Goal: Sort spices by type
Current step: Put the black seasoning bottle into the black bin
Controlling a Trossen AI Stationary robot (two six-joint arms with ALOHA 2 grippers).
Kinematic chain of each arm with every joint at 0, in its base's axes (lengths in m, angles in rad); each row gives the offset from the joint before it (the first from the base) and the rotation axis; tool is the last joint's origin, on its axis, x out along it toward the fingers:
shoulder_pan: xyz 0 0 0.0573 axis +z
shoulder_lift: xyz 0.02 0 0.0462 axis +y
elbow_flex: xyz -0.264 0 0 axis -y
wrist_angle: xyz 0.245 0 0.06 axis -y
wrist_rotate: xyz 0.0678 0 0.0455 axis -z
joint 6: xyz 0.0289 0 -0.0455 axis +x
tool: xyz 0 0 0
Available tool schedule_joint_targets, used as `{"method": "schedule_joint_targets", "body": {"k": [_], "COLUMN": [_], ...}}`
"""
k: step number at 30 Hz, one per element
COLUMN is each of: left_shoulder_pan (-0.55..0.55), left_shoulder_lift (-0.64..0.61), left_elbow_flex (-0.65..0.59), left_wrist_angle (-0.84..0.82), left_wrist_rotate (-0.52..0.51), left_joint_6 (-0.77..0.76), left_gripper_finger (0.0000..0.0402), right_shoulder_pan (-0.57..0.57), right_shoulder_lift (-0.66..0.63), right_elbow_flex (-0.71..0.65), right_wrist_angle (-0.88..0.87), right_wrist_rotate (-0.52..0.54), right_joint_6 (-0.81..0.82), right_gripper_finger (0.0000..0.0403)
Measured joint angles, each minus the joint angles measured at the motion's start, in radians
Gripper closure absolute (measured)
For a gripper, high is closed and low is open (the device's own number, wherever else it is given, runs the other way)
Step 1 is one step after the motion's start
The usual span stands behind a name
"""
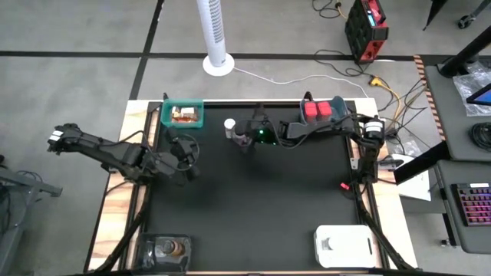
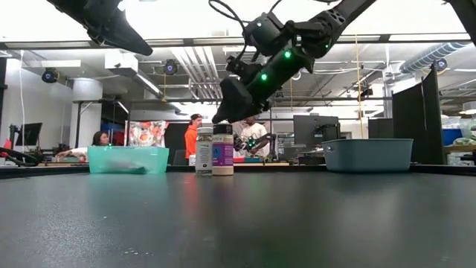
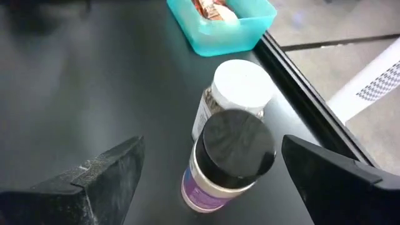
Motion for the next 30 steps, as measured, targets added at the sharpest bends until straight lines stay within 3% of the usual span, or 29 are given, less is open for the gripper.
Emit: {"method": "schedule_joint_targets", "body": {"k": [19, 30], "left_shoulder_pan": [0.0, 0.0], "left_shoulder_lift": [0.013, 0.039], "left_elbow_flex": [0.0, -0.001], "left_wrist_angle": [0.01, 0.019], "left_wrist_rotate": [-0.011, -0.011], "left_joint_6": [0.027, 0.027], "left_gripper_finger": [0.0329, 0.0329], "right_shoulder_pan": [-0.013, -0.011], "right_shoulder_lift": [0.002, 0.123], "right_elbow_flex": [-0.144, -0.136], "right_wrist_angle": [0.269, 0.404], "right_wrist_rotate": [-0.002, -0.024], "right_joint_6": [0.042, 0.037], "right_gripper_finger": [0.0035, 0.0035]}}
